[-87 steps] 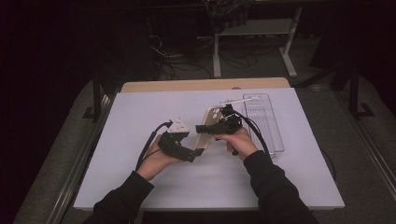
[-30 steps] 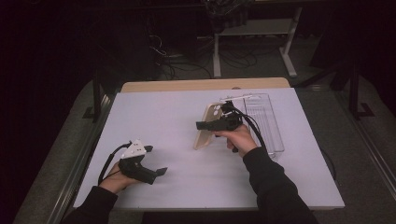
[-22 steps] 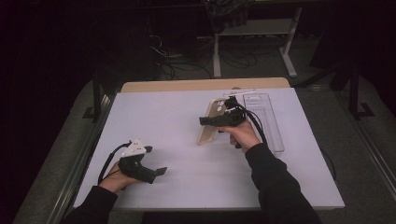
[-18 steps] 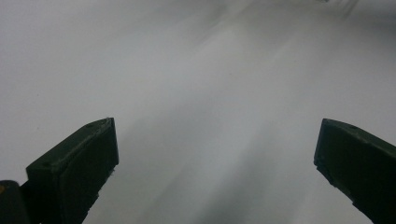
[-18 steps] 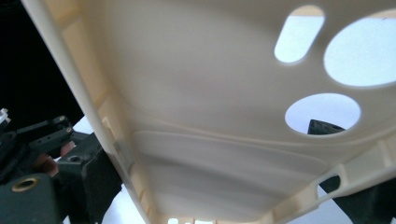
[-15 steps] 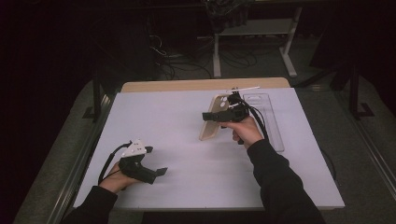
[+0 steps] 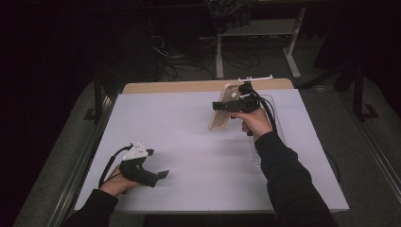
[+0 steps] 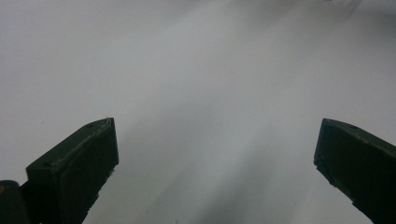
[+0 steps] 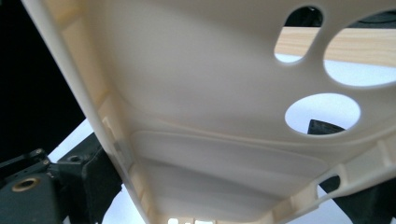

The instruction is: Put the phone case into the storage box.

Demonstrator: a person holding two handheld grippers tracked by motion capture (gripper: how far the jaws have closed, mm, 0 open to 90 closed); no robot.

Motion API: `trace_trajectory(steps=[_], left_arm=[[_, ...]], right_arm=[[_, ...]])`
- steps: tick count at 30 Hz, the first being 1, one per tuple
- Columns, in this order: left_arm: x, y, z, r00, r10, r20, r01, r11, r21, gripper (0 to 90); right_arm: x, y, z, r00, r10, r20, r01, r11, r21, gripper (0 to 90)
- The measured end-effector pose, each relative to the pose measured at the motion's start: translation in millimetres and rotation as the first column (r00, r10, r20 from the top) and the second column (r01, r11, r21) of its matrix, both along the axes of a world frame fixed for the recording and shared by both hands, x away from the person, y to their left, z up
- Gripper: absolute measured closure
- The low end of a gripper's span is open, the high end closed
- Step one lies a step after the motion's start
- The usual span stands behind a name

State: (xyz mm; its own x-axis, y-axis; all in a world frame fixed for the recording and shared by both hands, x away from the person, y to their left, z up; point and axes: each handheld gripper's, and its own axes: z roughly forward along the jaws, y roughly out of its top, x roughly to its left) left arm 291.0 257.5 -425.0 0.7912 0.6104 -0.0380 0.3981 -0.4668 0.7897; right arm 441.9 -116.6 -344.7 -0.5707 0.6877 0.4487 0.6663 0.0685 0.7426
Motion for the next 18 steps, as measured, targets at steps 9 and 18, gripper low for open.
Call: trace_trajectory(steps=[9, 18], left_arm=[[0.0, -1.2, -1.1, 0.9999, 0.009, -0.006, -0.009, 0.9998, -0.018, 0.0], [0.1, -0.9, -0.7, 1.0, 0.002, -0.005, -0.002, 1.0, 0.006, 0.0]], right_arm=[[6.6, -9.5, 13.4, 0.9994, -0.034, -0.002, 0.034, 0.999, -0.011, 7.9], [15.2, -20.4, 23.5, 0.997, -0.071, 0.032, 0.072, 0.997, -0.038, 7.9]])
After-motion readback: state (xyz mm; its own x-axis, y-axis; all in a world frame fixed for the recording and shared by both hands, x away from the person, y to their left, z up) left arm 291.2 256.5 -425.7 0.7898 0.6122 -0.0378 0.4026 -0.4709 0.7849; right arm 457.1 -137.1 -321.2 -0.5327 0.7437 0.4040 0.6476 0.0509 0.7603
